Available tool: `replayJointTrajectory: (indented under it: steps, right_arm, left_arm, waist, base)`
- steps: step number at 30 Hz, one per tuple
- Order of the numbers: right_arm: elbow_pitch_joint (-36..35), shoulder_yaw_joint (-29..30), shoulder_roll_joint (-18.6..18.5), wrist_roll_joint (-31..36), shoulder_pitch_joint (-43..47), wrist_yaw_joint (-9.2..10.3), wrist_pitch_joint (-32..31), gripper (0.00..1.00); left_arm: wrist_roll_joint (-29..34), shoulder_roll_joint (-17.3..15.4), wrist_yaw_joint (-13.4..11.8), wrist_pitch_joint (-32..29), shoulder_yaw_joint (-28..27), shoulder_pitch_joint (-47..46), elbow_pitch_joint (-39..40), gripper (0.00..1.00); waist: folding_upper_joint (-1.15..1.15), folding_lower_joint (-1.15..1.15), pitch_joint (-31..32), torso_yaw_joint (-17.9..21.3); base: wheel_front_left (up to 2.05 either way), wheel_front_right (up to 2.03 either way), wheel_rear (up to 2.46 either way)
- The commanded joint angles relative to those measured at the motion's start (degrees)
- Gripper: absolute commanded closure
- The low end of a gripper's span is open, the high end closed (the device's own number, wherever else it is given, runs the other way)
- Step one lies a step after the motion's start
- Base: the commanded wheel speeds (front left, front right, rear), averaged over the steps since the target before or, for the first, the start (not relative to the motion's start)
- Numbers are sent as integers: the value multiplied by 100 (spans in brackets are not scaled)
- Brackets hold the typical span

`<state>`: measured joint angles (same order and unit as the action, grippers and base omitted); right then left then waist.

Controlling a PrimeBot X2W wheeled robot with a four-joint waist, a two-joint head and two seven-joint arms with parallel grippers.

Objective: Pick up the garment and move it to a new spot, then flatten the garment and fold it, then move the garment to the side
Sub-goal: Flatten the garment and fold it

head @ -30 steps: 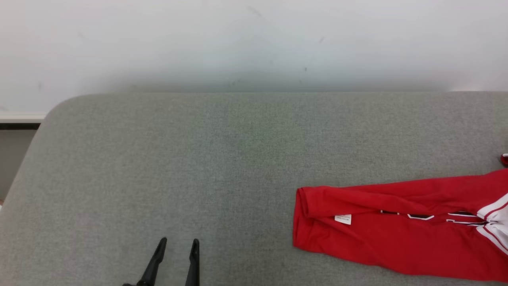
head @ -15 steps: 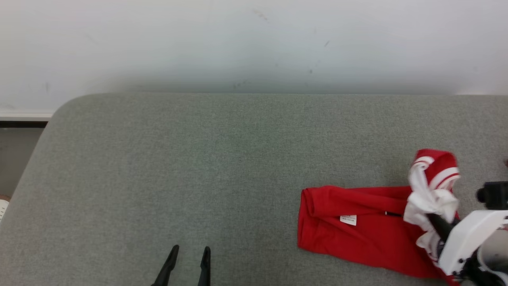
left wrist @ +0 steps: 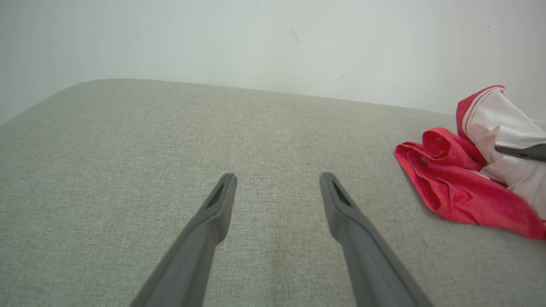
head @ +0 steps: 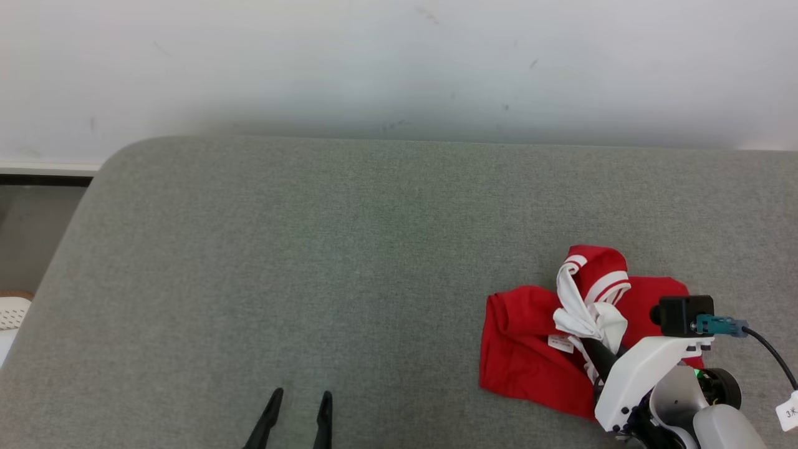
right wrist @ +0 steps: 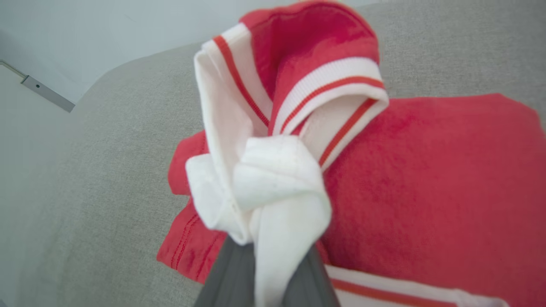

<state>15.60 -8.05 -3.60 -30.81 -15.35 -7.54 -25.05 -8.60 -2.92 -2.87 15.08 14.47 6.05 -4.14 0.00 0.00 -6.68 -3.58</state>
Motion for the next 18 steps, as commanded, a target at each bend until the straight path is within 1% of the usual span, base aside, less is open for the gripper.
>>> replayJointTrajectory:
  steps: [1, 6, 7, 8, 11, 12, 13, 18]
  right_arm:
    - [69, -12, 11, 31, -96, 13, 67, 100]
    - [277, -71, 54, -7, -240, 13, 222, 100]
    - [311, -77, 58, -25, -264, 13, 264, 99]
    - [350, -88, 63, -45, -285, 13, 291, 95]
    - [394, -169, 70, -241, -370, 13, 431, 51]
    - [408, -208, 69, -336, -393, 13, 488, 11]
    - [426, -270, 70, -424, -413, 13, 538, 0]
    - [406, -468, 63, -917, -503, 13, 904, 0]
  left_arm:
    - [31, -15, 14, 8, -11, -23, -27, 0]
    - [45, -11, 27, 8, 20, -11, -71, 0]
    - [48, -11, 29, 8, 30, -6, -80, 0]
    - [47, -11, 32, 8, 34, 0, -89, 0]
    - [47, -9, 34, 8, 43, 4, -115, 0]
    - [51, -10, 40, 8, 45, 7, -124, 0]
    - [57, -10, 40, 8, 46, 9, -133, 0]
    - [74, -9, 61, 8, 25, 4, -160, 0]
  waist:
    - [0, 0, -4, -7]
    - [0, 0, -4, -20]
    - [0, 0, -2, -17]
    - [0, 0, -2, -11]
    - [0, 0, -4, 15]
    - [0, 0, 0, 26]
    - [0, 0, 5, 37]
    - [0, 0, 37, 90]
  base:
    - [0, 0, 0]
    - [0, 0, 0]
    - [0, 0, 0]
    - [0, 0, 0]
    - [0, 0, 0]
    - [0, 0, 0]
    - [0, 0, 0]
    - [0, 0, 0]
